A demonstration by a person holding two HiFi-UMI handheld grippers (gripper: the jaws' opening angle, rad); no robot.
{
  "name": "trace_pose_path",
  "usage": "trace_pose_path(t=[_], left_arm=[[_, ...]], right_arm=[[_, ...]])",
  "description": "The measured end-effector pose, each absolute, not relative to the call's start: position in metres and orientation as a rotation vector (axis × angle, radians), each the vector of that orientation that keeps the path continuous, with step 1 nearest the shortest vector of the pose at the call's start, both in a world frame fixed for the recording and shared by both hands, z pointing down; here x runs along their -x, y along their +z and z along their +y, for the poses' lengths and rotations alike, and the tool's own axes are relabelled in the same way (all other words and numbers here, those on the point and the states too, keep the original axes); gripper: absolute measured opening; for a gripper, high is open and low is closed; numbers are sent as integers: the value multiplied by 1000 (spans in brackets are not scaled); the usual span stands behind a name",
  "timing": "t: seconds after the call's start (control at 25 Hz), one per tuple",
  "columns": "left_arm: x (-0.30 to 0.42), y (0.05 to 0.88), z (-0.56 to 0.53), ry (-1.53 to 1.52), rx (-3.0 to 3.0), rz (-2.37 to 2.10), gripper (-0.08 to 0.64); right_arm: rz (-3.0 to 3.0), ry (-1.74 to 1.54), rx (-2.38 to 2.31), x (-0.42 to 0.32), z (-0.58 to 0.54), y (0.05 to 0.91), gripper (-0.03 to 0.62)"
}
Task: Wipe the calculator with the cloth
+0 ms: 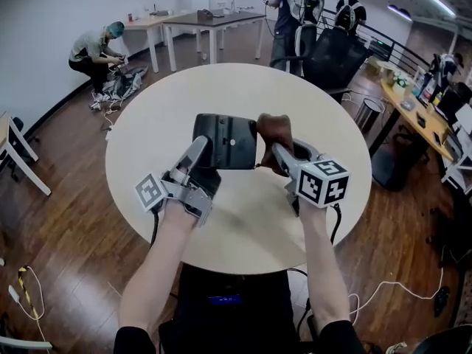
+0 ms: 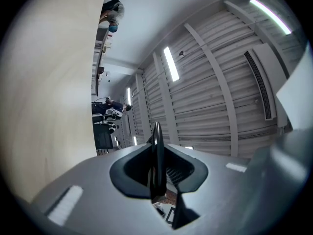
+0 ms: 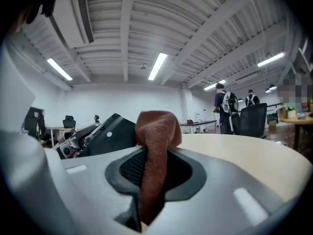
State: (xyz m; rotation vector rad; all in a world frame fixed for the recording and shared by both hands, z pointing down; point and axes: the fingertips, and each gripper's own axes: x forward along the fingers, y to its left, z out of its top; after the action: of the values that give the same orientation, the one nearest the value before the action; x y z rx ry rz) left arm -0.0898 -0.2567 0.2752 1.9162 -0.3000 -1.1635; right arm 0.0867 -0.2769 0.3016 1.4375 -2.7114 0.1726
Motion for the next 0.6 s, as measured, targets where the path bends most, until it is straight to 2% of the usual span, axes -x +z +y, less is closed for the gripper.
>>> trace_pose_path(t=[0.08,0.32,0.6], left_arm=[[91,273,-259,-1181,-1909,-305,72],[95,274,-260,-1249,-1866,-326,72],[100,274,-256,-1245,-1885,-330,72]], right_arm=[[-2786,193,-1409,-80,-261,295,84],[-2937,59,-1030,25,-199,280,83],[-2791,100,-1195,-4,-232,309,84]])
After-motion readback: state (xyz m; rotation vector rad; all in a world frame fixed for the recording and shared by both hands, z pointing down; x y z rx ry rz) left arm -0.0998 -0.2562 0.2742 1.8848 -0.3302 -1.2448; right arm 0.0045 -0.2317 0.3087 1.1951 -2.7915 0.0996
